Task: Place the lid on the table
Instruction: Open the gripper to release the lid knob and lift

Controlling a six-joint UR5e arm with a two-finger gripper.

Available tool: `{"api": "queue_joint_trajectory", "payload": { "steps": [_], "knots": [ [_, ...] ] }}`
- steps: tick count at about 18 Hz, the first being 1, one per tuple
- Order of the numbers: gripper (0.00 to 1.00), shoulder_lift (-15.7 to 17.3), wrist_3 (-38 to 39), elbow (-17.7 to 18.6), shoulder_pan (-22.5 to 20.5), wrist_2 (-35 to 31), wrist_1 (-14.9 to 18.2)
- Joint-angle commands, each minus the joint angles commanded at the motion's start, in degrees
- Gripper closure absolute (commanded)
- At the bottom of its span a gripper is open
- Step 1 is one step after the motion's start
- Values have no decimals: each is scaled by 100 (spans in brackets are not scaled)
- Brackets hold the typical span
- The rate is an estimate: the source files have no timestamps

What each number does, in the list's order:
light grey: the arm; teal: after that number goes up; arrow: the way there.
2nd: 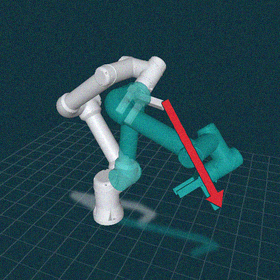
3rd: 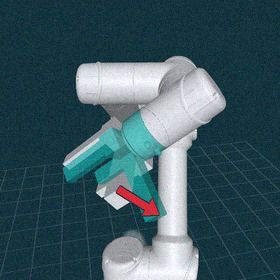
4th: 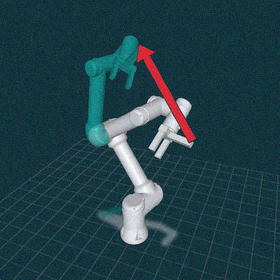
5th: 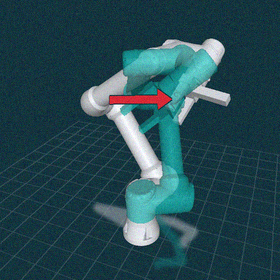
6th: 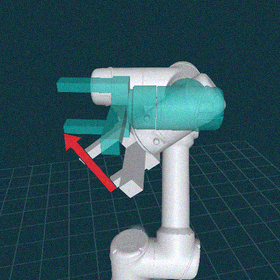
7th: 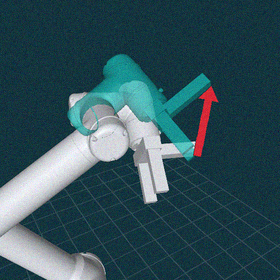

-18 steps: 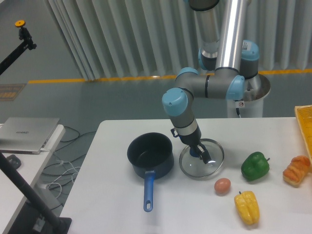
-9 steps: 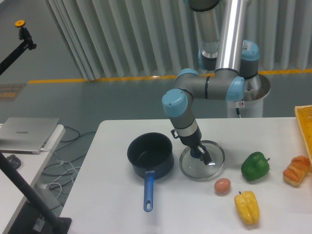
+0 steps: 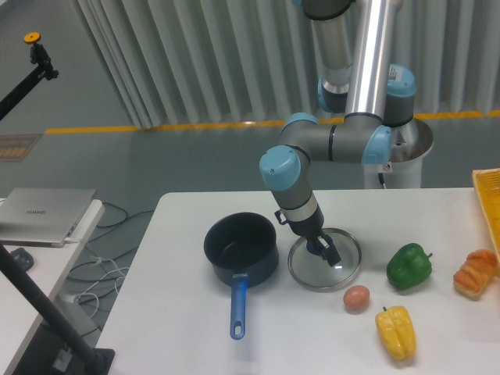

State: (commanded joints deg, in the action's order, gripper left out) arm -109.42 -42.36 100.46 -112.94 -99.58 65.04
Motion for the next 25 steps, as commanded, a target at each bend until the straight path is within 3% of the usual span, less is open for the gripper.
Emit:
{"api": "queue_joint_trajectory", "payload": {
  "steps": [3,10,18,25],
  "knots": [
    [27,17,-9,-9,0,0,0],
    [24,79,-35,-96,-26,9,0],
    [21,527,-105,-193,-245,26,70],
    [8,1054,-175,-193,-614,53,272]
  ]
}}
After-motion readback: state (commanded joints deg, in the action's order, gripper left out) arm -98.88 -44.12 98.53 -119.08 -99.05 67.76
